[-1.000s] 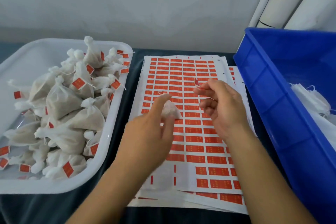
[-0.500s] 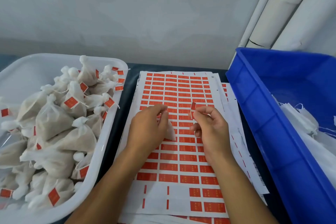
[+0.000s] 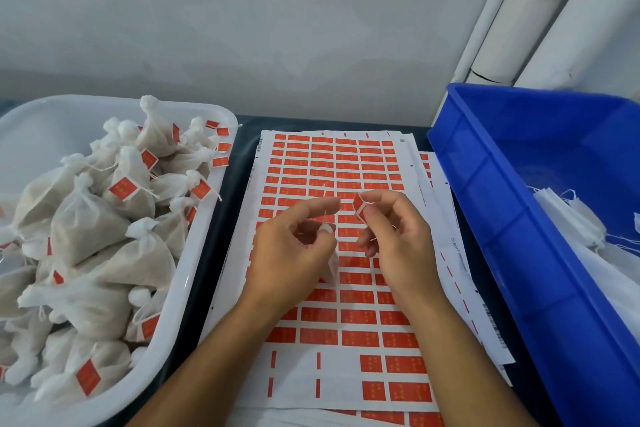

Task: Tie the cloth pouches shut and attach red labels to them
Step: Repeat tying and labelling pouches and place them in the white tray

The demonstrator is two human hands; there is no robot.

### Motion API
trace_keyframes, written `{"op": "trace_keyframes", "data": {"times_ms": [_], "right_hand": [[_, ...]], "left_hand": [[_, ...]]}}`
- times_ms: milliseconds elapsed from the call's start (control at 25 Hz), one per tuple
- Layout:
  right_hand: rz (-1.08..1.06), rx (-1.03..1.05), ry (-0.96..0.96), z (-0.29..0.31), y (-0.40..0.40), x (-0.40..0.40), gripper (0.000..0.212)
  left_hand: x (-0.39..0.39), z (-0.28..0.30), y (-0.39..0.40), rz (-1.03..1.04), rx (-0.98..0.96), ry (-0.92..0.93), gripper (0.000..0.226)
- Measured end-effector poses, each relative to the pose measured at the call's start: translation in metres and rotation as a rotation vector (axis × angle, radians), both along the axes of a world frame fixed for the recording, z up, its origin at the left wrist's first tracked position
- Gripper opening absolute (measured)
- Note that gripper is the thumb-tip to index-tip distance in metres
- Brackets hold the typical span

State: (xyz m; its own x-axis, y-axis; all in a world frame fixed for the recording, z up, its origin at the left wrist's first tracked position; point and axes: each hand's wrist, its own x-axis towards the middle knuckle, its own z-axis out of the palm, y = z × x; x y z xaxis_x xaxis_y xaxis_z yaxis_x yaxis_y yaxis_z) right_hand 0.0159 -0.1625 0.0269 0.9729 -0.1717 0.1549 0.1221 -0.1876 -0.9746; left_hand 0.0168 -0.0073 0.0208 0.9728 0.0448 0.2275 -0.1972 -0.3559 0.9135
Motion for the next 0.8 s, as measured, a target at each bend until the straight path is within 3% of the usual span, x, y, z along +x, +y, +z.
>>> {"op": "trace_keyframes", "data": {"times_ms": [320, 520, 800], "right_hand": [[0.074, -0.152, -0.13, 0.0, 0.003, -0.005, 0.017], [0.052, -0.271, -0.181, -0.003, 0.003, -0.004, 0.021], [0.037, -0.363, -0.175, -0.002, 0.0, -0.005, 0.028]], "left_hand": [[-0.004, 0.008, 0.006, -0.237, 0.022, 0.061, 0.046], [-0.004, 0.006, 0.004, -0.267, 0.035, 0.042, 0.05], [-0.002, -0.004, 0.0, -0.202, 0.116, 0.007, 0.029]]}}
